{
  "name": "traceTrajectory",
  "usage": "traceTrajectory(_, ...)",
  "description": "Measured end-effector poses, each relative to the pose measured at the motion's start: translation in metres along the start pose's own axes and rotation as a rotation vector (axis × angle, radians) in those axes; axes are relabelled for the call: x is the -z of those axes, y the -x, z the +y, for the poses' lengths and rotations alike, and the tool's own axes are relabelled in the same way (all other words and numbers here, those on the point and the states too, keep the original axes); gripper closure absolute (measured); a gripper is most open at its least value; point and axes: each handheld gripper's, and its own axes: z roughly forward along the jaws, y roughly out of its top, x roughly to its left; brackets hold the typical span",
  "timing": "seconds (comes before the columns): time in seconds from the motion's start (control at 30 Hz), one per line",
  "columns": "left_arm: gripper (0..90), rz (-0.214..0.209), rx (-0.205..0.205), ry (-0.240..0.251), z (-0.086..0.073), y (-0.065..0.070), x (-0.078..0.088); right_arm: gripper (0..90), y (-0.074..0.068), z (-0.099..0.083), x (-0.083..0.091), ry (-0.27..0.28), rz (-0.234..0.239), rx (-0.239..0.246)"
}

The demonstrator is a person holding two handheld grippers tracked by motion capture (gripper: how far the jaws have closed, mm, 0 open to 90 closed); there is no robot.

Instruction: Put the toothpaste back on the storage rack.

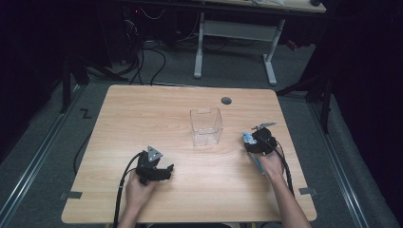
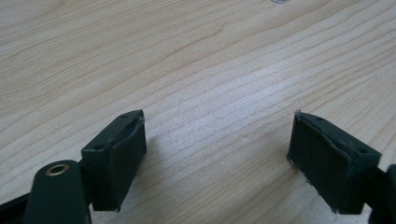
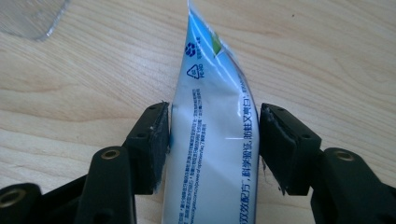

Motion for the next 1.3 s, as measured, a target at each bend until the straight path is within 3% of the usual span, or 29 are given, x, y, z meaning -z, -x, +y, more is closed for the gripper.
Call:
traceTrajectory(0.23,19.3,0.001,0.000,0.001,-0.0001,0.0001,-0.0001,46.6,-0.0026,0.0006,-0.0100,-0.052,-0.005,0.009)
traceTrajectory(0.63,19.3,0.001,0.000,0.001,-0.0001,0.0001,-0.0001,51.9,0.0036,0.0042,-0.0099,-0.087,0.042,-0.027)
traceTrajectory(0.73,19.3,0.001,0.000,0.001,-0.0001,0.0001,-0.0001,56.9,0.0049,0.0045,-0.0085,-0.093,0.060,-0.030)
traceTrajectory(0.9,19.3,0.000,0.000,0.000,0.0000,-0.0001,0.0000,67.2,0.0032,0.0061,-0.0080,-0.104,0.091,-0.010)
traceTrajectory(0.93,19.3,0.000,0.000,0.000,0.0000,-0.0001,0.0000,68.4,-0.0012,0.0080,-0.0085,-0.123,0.070,0.021)
traceTrajectory(1.07,19.3,0.000,0.000,0.000,0.0000,-0.0001,0.0000,69.4,-0.0027,0.0091,-0.0083,-0.132,0.060,0.035)
traceTrajectory(1.3,19.4,0.000,0.000,0.000,0.0000,-0.0001,0.0000,70.4,-0.0028,0.0089,-0.0068,-0.136,0.082,0.039)
